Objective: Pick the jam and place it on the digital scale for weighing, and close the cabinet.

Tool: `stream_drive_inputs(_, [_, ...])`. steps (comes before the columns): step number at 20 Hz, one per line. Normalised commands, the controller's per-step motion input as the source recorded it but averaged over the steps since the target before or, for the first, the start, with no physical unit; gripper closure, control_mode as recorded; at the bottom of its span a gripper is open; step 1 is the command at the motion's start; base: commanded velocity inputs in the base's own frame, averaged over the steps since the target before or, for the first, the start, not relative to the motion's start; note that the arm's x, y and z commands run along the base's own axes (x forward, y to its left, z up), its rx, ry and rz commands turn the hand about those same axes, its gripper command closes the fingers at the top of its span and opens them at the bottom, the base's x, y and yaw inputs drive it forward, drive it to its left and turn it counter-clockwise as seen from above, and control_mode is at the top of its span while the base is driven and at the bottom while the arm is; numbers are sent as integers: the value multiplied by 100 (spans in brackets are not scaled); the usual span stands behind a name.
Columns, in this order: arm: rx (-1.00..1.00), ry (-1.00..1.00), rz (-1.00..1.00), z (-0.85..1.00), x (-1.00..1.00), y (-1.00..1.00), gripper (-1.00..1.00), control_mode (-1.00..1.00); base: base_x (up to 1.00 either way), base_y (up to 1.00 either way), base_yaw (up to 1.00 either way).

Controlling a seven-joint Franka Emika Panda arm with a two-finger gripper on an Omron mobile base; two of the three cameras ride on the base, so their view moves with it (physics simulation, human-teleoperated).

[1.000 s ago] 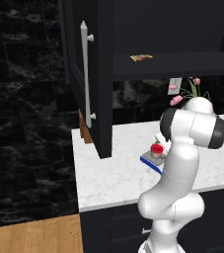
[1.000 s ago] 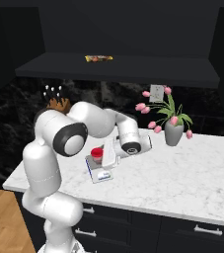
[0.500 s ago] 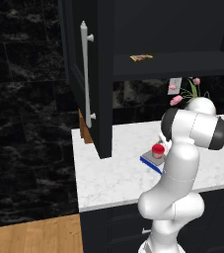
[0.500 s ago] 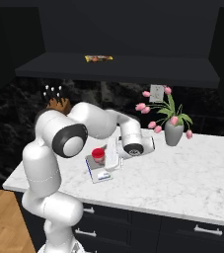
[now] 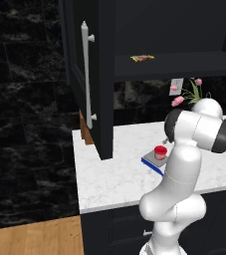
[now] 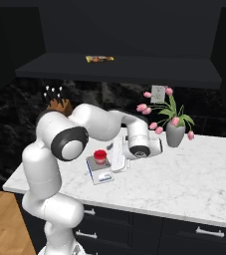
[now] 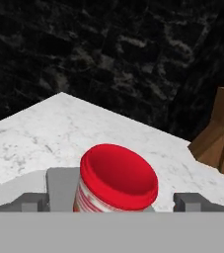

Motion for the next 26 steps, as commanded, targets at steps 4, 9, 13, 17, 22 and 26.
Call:
stream_drive_inputs(4, [0,-13,-2,13,0,-4,-100,-100,0,0,0])
stream_drive_inputs(9, [4,-14,-2,12,-29,-2,-100,-100,0,0,0])
stream_drive_inputs(13, [8,-27,-5,41,-51,-8,-100,-100,0,0,0])
stream_drive_inputs(17, [9,-54,0,72,-76,-14,-100,-100,0,0,0])
stream_drive_inputs(22, [15,-62,0,83,-71,-19,-100,-100,0,0,0])
stream_drive_inputs(26, [31,-58,0,88,-73,-1,-100,-100,0,0,0])
